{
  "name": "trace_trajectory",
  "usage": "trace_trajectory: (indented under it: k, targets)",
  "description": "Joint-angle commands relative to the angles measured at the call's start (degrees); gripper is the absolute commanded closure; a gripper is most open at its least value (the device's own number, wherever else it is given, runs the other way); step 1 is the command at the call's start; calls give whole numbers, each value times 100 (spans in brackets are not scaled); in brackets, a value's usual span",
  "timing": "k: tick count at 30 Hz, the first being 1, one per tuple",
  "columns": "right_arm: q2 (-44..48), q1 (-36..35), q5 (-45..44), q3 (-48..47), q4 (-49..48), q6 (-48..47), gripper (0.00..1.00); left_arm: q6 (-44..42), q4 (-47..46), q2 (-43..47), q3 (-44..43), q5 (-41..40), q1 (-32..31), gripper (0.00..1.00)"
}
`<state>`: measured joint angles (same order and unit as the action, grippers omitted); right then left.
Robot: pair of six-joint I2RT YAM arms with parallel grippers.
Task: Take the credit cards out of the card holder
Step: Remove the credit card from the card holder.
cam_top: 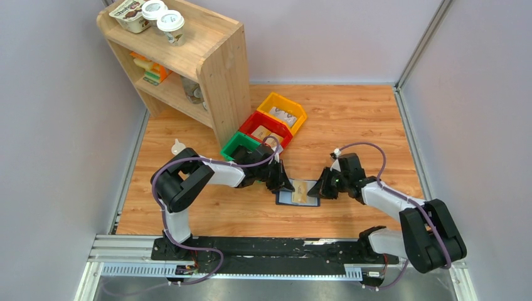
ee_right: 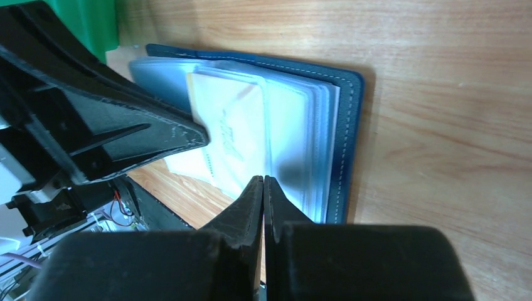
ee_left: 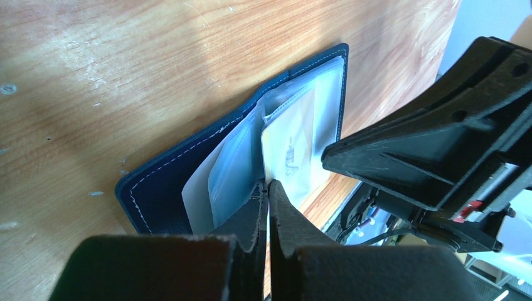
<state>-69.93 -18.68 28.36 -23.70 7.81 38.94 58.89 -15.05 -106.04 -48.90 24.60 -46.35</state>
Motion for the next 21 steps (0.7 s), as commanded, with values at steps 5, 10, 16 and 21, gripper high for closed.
trace_trajectory:
  k: [5, 10, 16, 21]
  targets:
    - [-416, -22, -111, 24, -140, -115, 97, 105, -94, 101, 109, -61, 56, 100]
    - [-285, -13, -112, 33, -122, -62, 97, 140, -130, 92, 127, -52, 56, 100]
    - [23, -13, 11, -47, -245, 26, 97, 140, -147, 101, 136, -34, 56, 100]
    - [-160, -13, 65, -29, -438, 61, 97, 157, -191, 101, 127, -43, 56, 100]
